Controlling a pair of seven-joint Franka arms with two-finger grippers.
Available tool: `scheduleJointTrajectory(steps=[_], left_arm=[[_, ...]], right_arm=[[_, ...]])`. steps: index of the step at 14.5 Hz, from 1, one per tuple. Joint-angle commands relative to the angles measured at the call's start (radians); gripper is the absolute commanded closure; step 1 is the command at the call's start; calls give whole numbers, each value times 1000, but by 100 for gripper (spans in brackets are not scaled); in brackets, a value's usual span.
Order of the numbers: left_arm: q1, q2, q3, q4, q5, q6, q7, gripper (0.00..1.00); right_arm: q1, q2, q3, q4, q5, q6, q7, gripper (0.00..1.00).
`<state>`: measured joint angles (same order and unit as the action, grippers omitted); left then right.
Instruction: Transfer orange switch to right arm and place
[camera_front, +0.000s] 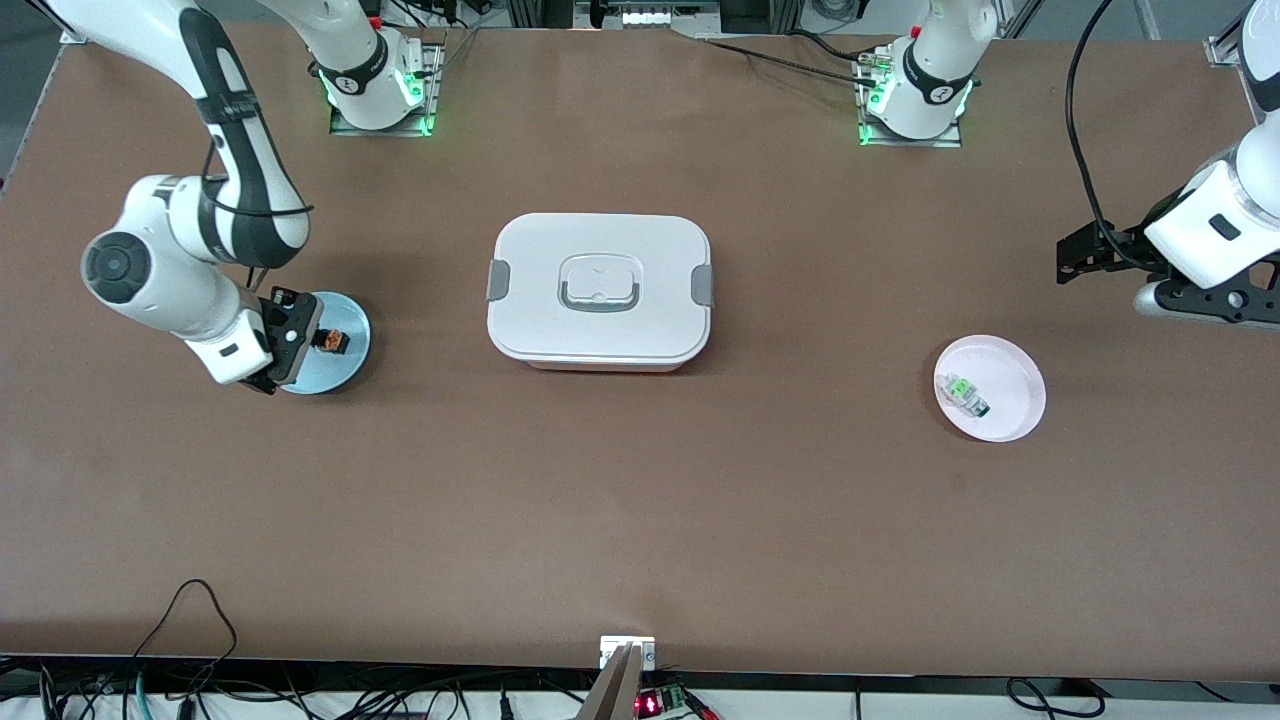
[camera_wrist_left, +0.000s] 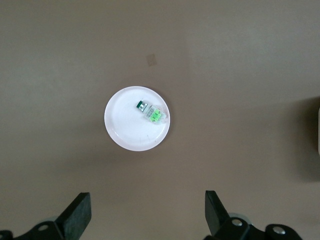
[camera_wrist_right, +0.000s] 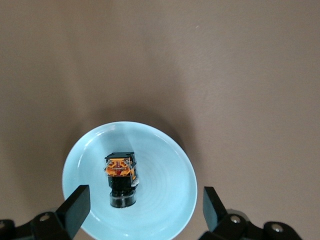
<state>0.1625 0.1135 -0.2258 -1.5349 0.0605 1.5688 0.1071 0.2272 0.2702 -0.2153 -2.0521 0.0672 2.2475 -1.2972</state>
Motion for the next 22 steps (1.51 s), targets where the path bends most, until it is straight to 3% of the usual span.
scheduleJointTrajectory(steps=[1,4,6,8,11,16,17,19,22], left_arm=[[-3,20,0,22,-8,42,97,0],[2,17,0,22,-21,48,92,0],[0,8,2,22,-5,39,83,0],[8,6,8,22,-42,42,100,0],[3,8,8,24,-47,42,88,0],[11,12,25,30,-24,45,95,0],[12,12,32,32,-50,45,101,0],[12,14,37,33,-51,50,98,0],[12,12,56,33,-45,89,98,0]], right_arm=[[1,-81,13,38,-7,-110,152,0],[11,-147,23,44,-21,-182,355,0],[-35,-204,85,62,-99,-261,503,0],[-121,-247,198,88,-141,-351,632,0],[-242,-259,351,214,-170,-558,876,0],[-249,-287,344,355,-155,-704,1254,0],[-247,-290,329,356,-136,-704,1283,0],[-247,-318,279,351,-16,-678,1342,0],[-246,-365,270,316,2,-600,1351,0]])
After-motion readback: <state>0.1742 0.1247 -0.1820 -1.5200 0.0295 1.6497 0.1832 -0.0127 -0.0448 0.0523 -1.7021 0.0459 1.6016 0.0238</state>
